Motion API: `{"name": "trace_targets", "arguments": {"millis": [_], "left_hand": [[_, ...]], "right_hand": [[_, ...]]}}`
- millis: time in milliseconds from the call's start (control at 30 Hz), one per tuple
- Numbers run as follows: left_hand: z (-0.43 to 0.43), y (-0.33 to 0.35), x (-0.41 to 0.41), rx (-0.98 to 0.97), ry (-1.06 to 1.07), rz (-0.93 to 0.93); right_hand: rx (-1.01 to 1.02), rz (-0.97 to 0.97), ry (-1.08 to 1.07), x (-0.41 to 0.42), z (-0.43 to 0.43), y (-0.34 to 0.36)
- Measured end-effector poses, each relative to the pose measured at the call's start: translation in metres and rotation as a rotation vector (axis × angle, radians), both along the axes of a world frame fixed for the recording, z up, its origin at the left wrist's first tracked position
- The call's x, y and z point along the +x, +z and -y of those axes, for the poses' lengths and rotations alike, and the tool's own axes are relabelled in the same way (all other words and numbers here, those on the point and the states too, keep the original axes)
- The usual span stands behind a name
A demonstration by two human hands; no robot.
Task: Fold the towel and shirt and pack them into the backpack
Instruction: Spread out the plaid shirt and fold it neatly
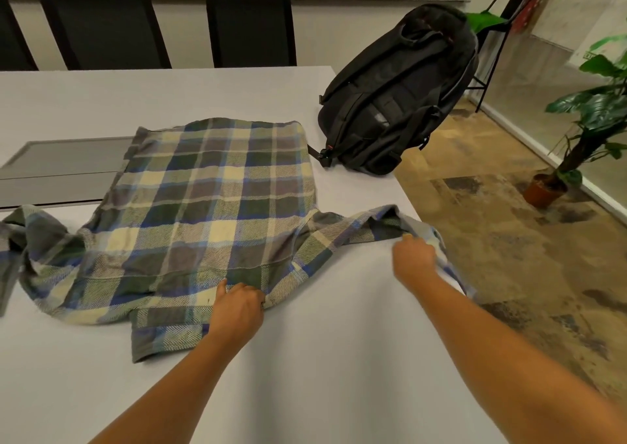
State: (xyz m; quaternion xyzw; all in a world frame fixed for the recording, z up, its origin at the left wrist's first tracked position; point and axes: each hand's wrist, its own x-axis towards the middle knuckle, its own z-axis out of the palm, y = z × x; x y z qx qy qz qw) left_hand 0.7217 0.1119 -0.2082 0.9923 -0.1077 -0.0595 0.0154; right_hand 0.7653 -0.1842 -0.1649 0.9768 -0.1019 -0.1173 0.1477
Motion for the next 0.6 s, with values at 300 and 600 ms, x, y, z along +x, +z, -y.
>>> {"name": "trace_targets", "arguments": {"millis": [300,600], "left_hand": [[-0.004,-0.005,0.001,-0.098,-0.006,0.064],[-0.005,0.002,-0.001,-0.197,-0.053,0.076]], "right_hand": [[0.283,0.420,0.462,0.006,-0.083,-0.019],[0.395,-0.021,0.363,0.001,-0.076,-0.046]]}}
